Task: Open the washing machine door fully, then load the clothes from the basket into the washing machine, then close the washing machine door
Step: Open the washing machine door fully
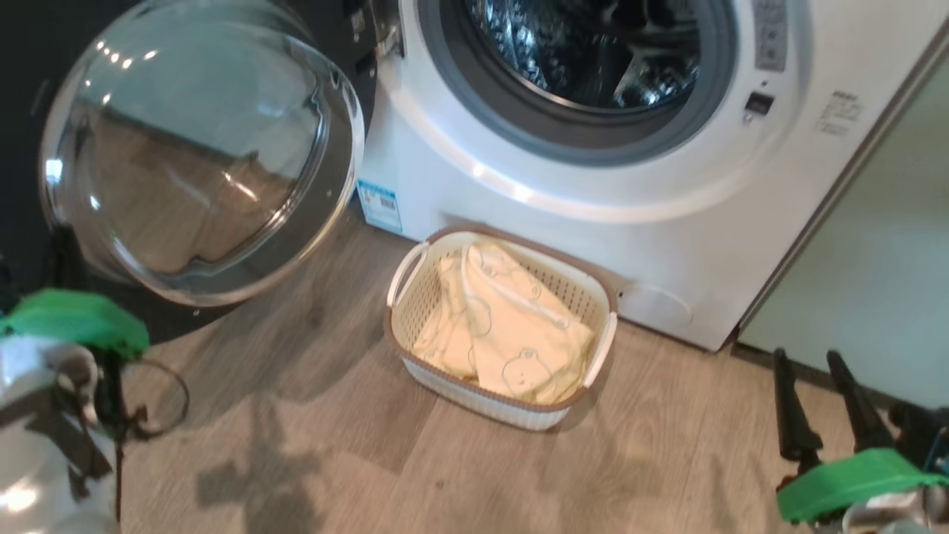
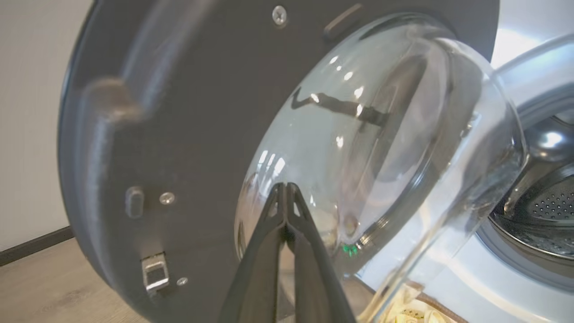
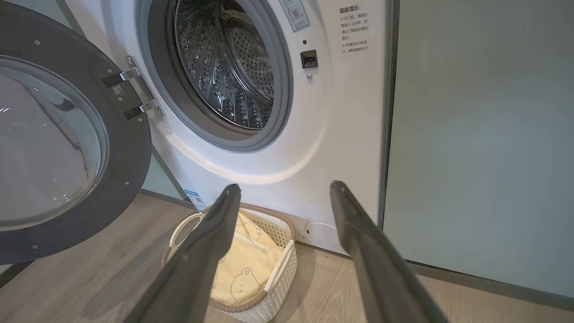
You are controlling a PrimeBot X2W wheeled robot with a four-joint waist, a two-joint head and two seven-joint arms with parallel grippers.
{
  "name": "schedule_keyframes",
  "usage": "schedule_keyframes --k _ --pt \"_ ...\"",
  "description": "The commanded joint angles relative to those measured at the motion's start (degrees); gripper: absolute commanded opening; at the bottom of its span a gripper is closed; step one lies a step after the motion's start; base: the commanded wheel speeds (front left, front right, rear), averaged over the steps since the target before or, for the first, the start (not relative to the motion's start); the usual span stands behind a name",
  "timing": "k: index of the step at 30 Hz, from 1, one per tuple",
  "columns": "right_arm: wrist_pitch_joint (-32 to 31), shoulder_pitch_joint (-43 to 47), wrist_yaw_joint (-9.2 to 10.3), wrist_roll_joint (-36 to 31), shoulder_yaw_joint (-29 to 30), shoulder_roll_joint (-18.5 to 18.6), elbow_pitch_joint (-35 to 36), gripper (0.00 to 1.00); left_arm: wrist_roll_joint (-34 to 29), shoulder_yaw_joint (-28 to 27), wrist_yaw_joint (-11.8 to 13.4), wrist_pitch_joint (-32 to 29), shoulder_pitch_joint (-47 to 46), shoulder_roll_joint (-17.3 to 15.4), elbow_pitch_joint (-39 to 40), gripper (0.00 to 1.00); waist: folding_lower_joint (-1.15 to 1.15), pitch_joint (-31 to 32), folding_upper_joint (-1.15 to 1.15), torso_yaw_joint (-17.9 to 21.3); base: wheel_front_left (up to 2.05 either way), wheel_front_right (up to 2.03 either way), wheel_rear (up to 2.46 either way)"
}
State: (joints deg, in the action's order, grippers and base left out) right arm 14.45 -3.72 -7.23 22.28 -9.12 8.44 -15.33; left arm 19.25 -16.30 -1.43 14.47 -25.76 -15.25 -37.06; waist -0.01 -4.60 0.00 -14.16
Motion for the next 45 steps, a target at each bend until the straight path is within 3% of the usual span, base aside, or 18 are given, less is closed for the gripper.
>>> schedule_keyframes --k 1,9,17,19,20,21,33,45 --pt "0.5 -0.2 -0.25 0.2 -0.6 0.3 1.4 1.00 -1.0 -0.9 -0.5 0.5 0.3 -2.0 2.7 0.00 0.01 1.8 0.00 0.7 0.00 0.00 0.00" --pt "0.5 2.0 -0.25 0.0 0.2 -0.9 1.6 1.00 -2.1 3.6 -3.0 -0.2 6.6 1.6 9.0 0.00 0.01 4.4 0.00 2.4 0.00 0.00 0.00" --pt "0.5 2.4 -0.25 -0.2 0.4 -1.6 2.4 1.00 -1.1 7.9 -4.7 -3.6 11.3 3.4 16.3 0.00 0.01 5.5 0.00 7.2 0.00 0.00 0.00" --pt "0.5 2.4 -0.25 -0.4 0.5 -1.6 2.6 1.00 -1.1 8.7 -4.9 -3.7 12.1 3.4 17.7 0.47 0.01 5.7 0.00 8.8 0.00 0.00 0.00" --pt "0.5 2.4 -0.25 -0.5 0.5 -1.7 2.8 1.00 -1.2 9.0 -5.0 -3.6 12.5 3.3 18.2 0.84 0.01 5.8 0.00 9.9 0.00 0.00 0.00" --pt "0.5 2.4 -0.25 -0.6 0.7 -1.7 3.0 1.00 -1.2 9.4 -5.1 -3.7 12.8 3.1 18.5 1.00 0.01 5.9 0.00 10.7 0.00 0.00 0.00" --pt "0.5 3.4 -0.25 -2.3 3.4 -1.7 4.9 1.00 0.6 12.8 -5.8 -1.5 13.2 1.1 15.6 1.00 0.01 6.2 0.00 18.7 0.00 0.00 0.00" --pt "0.5 3.6 -0.25 -2.7 4.1 -0.8 5.0 1.00 2.2 14.0 -6.0 0.4 11.8 -0.4 9.7 1.00 0.01 6.6 0.00 22.6 0.00 0.00 0.00"
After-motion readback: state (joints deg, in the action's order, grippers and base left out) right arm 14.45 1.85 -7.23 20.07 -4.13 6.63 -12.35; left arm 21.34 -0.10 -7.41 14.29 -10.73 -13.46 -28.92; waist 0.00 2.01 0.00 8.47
